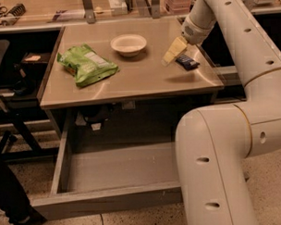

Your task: Place rxbar blueberry into top drawer

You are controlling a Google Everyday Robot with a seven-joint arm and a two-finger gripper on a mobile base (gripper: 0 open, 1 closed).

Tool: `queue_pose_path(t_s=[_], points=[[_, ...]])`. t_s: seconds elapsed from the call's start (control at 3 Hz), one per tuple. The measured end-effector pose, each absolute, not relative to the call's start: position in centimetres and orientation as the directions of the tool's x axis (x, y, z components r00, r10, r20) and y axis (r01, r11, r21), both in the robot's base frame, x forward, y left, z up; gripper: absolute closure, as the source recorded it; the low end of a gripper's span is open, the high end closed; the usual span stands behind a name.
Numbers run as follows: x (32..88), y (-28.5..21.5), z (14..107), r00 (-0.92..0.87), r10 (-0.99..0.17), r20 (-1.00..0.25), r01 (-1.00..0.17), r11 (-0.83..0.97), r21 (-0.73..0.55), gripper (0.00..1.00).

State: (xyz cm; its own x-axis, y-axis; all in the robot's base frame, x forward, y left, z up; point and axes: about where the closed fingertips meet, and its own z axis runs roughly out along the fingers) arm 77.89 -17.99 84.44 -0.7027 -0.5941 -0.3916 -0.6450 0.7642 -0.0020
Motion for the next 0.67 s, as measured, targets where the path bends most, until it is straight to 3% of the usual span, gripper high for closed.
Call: queue_pose_path(t_s=[0.67], points=[[78.36,-16.71,82.71,-0.708,-0.604,-0.367,-0.652,0.758,0.011,0.00]])
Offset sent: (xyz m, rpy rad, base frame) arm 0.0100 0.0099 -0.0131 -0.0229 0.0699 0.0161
